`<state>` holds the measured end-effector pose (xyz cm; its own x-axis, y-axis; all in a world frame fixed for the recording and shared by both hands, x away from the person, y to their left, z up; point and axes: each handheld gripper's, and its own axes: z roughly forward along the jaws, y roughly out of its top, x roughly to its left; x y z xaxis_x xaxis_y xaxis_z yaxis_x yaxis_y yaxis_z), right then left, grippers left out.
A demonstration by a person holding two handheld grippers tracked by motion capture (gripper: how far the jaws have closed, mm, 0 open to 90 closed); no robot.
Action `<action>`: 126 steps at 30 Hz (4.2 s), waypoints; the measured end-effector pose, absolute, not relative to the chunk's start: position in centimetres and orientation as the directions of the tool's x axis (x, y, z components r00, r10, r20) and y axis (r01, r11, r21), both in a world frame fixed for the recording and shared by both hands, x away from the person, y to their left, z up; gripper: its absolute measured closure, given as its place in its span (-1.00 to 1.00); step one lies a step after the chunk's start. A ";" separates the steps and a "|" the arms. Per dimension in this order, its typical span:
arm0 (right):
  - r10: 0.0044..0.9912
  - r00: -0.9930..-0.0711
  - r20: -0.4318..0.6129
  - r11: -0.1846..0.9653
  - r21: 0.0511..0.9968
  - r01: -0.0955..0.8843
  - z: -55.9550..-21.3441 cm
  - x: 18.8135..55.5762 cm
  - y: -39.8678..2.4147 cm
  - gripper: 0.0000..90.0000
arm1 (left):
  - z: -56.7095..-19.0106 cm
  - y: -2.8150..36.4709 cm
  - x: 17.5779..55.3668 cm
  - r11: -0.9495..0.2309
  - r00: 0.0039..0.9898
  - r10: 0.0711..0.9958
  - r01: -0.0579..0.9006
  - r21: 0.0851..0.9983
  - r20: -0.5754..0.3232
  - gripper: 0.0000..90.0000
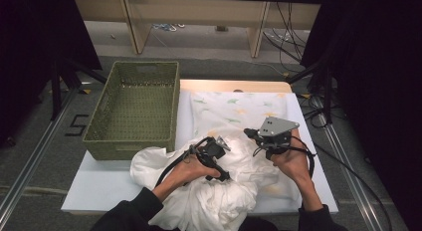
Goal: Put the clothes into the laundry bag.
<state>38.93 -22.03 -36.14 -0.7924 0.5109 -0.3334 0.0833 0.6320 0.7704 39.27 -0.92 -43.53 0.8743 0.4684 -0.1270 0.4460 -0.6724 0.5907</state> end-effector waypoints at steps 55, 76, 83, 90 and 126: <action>0.511 -0.795 -0.327 0.635 0.767 0.093 -35.6 38.1 -22.1 1.00 | -40.0 -1.5 37.8 -0.542 0.866 0.500 0.296 0.786 0.019 0.68; 0.528 -0.795 -0.298 0.619 0.776 0.120 -35.7 38.0 -22.5 1.00 | -38.2 1.4 39.3 -0.471 0.814 0.578 0.394 0.789 -0.061 -0.49; 0.525 -0.797 -0.298 0.622 0.774 0.120 -35.6 37.9 -22.3 1.00 | -39.0 5.8 38.0 -0.466 0.803 0.589 0.430 0.774 -0.091 -0.60; 0.516 -0.799 -0.308 0.627 0.772 0.107 -35.6 37.7 -21.9 1.00 | -42.6 3.7 39.1 -0.465 0.833 0.512 0.473 0.748 -0.209 0.17; 0.500 -0.813 -0.297 0.617 0.781 0.094 -35.2 37.3 -21.7 1.00 | -40.6 5.6 38.9 -0.409 0.759 0.634 0.490 0.770 -0.146 -0.67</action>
<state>37.28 -21.74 -35.24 -0.8133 0.5002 -0.2971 0.0945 0.6174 0.7809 38.88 5.58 -40.61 0.7592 0.6342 -0.1460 0.4900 -0.4093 0.7697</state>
